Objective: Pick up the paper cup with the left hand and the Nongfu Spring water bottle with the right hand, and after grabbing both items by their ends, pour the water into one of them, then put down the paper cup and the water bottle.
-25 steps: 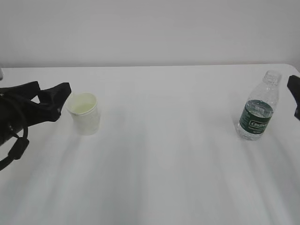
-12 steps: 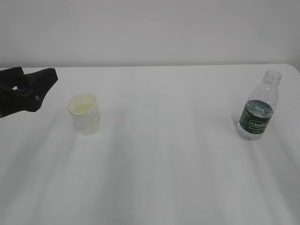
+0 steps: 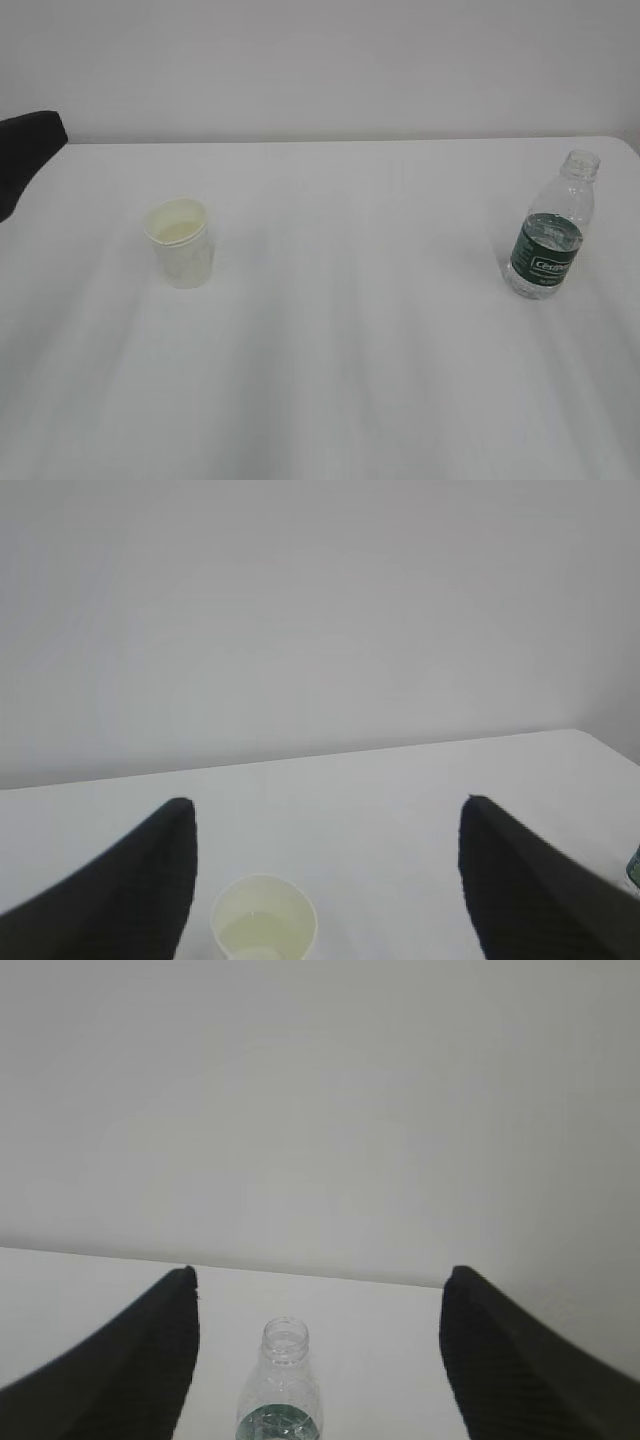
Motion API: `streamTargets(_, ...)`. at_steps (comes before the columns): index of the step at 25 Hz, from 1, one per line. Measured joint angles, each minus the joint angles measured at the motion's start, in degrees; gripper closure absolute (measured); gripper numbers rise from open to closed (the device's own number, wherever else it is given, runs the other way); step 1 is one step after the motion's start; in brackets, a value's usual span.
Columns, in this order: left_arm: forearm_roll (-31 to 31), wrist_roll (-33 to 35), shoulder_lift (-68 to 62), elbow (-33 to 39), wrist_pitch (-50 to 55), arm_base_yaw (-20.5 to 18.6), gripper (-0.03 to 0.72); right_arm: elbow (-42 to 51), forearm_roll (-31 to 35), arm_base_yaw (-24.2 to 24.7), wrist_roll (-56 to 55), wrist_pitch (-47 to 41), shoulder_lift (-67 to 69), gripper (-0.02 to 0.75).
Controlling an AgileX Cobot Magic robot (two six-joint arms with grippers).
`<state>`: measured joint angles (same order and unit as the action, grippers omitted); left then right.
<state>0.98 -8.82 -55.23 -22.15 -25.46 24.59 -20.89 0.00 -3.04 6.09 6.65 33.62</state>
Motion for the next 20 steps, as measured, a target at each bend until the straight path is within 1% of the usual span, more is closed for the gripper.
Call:
streamTargets(4, -1.0, 0.0, 5.3, 0.0, 5.2, 0.0, 0.101, -2.1, 0.0, 0.0, 0.2, -6.9, -3.5, 0.165)
streamTargets(7, -1.3, 0.0, 8.9, 0.0, 7.8, 0.0, 0.101, -4.0, -2.0, 0.0, 0.4, -11.6, -5.7, 0.165)
streamTargets(11, -1.5, 0.0, 13.7, 0.0, 12.8, 0.0, 0.101, -6.1, -2.9, 0.0, 0.5, -15.9, -8.8, 0.165)
streamTargets(16, -1.7, 0.0, 19.3, -2.2, 23.2, 0.0, 0.101, -8.4, -3.0, 0.0, 0.5, -20.6, -12.9, 0.165)
streamTargets(20, -1.8, 0.0, 24.2, -3.9, 25.9, 0.0, 0.101, -9.2, -3.0, 0.0, 0.5, -24.6, -16.1, 0.165)
